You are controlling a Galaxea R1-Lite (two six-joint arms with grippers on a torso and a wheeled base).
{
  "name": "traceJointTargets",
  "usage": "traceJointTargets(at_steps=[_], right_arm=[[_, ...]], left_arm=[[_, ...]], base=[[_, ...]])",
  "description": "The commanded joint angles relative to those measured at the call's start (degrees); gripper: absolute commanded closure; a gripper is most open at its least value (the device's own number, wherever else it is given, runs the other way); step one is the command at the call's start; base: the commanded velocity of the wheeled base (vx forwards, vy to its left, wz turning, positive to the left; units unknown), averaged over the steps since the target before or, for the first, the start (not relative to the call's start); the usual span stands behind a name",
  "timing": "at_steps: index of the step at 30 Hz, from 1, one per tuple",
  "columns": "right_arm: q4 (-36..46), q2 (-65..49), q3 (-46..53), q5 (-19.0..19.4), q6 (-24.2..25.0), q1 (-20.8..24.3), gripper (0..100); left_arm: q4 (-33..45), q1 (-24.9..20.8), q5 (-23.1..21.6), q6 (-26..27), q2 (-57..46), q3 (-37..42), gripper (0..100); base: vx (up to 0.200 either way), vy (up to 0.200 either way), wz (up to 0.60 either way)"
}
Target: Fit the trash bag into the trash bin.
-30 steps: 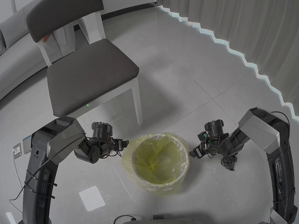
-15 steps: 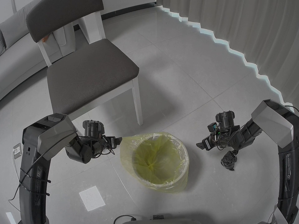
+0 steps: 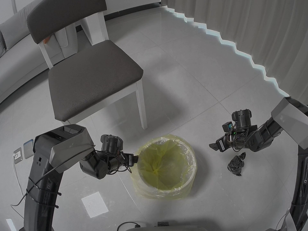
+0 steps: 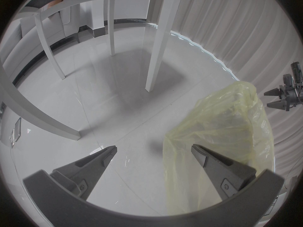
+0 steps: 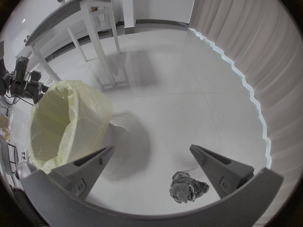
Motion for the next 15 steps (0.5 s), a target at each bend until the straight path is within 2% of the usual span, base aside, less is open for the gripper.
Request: traceJointTargets(at_steps=[1, 7, 9, 12, 14, 15], right_arm=[[-0.01, -2.96, 1.44, 0.03, -0.01, -0.72, 0], [-0.01, -5.06, 2.85, 0.21, 0.08, -2.65, 0], [-0.01, -5.24, 3.02, 0.39, 0.17, -3.27, 0], [-0.01, -5.42, 3.64, 1.53, 0.25, -4.23, 0], [-0.10, -5.50, 4.43, 1.70, 0.34, -5.38, 0], [-0.10, -5.50, 4.52, 1.70, 0.34, -5.55, 0]], left_arm=[[0.94, -0.09, 0.25, -0.03, 0.73, -1.58, 0], [-0.03, 3.69, -0.81, -0.91, -5.87, 3.87, 0], [-0.12, 4.65, -2.56, -2.32, -8.68, 5.45, 0], [-0.29, 5.09, -7.75, -8.65, -14.04, 9.23, 0], [-0.29, 5.36, -13.90, -13.57, -18.17, 12.22, 0], [-0.29, 5.36, -14.43, -13.83, -18.35, 12.39, 0]], base=[[0.000, 0.000, 0.00], [0.000, 0.000, 0.00], [0.000, 0.000, 0.00], [0.000, 0.000, 0.00], [0.000, 0.000, 0.00], [0.000, 0.000, 0.00]])
